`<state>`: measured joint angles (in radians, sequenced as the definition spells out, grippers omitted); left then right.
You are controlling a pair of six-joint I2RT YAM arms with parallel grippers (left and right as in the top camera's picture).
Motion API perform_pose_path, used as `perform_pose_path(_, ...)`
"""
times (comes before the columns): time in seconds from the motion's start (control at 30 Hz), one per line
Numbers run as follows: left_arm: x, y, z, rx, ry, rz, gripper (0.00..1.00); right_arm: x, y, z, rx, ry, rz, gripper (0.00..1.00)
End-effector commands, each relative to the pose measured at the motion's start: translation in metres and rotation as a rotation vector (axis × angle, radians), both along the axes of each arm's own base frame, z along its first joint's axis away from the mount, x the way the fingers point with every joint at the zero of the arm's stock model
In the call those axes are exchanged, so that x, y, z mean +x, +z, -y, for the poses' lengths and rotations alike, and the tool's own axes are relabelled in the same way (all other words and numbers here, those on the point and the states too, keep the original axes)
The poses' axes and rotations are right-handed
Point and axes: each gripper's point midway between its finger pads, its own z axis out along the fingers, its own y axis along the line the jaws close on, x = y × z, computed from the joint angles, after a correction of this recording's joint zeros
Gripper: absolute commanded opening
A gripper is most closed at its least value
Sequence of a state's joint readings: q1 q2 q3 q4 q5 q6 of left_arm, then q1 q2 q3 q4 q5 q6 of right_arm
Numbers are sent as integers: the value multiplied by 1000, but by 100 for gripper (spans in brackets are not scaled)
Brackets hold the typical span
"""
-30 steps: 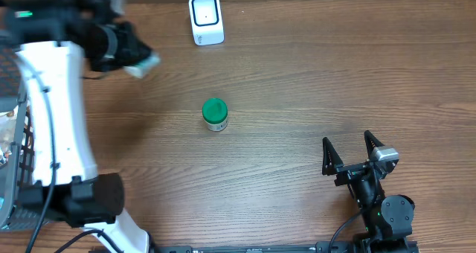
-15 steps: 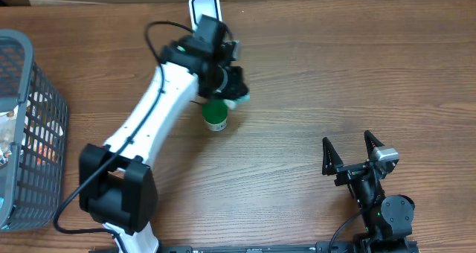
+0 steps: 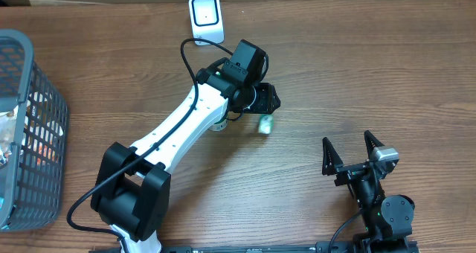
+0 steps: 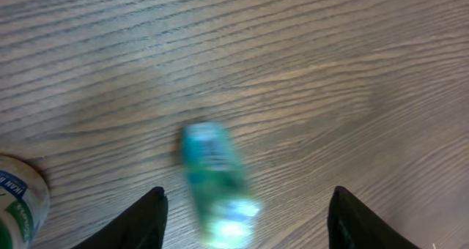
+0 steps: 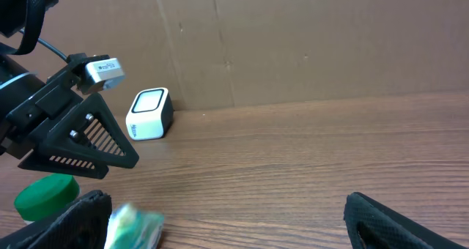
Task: Scan the item barcode
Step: 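Carry the mint-green packet past the scanner with the left gripper, then drop the mint-green packet on the table right of the jar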
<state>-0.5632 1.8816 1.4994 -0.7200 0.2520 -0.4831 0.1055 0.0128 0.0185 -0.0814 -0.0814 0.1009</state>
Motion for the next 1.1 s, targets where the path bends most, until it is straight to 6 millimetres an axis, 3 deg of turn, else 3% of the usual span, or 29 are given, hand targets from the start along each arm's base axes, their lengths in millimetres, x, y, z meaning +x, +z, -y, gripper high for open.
perform_pose_path(0.0, 4, -1, -5, 31, -27, 39, 56, 0, -2, 0, 4, 0, 3, 100)
perform_pose_path(0.17, 18, 4, -22, 48, 6, 64, 55, 0, -2, 0, 4, 0, 3, 100)
perform_pose_path(0.27, 30, 23, -40, 46, 52, 70, 52, 0, -2, 0, 4, 0, 3, 100)
perform_pose_path(0.37, 41, 58, -62, 52, 64, 112, 46, 0, -2, 0, 4, 0, 3, 100)
perform_pose_path(0.47, 49, 107, -88, 56, 85, 173, 44, 0, -2, 0, 4, 0, 3, 100)
perform_pose_path(0.5, 51, 132, -103, 63, 116, 205, 44, 0, -2, 0, 4, 0, 3, 100)
perform_pose_path(0.53, 51, 140, -109, 68, 130, 215, 44, 0, -2, 0, 4, 0, 3, 100)
perform_pose_path(0.6, 48, 177, -138, 88, 196, 263, 46, 0, -2, 0, 4, 0, 3, 100)
perform_pose_path(0.73, 29, 231, -199, 122, 337, 319, 51, 0, -2, 0, 4, 0, 3, 100)
perform_pose_path(0.83, 6, 262, -268, 161, 521, 348, 53, 0, -2, 0, 4, 0, 3, 100)
perform_pose_path(0.97, -26, 277, -350, 193, 768, 349, 57, 0, -2, 0, 4, 0, 3, 100)
perform_pose_path(1.07, -58, 274, -416, 211, 988, 298, 63, 0, -2, 0, 4, 0, 3, 100)
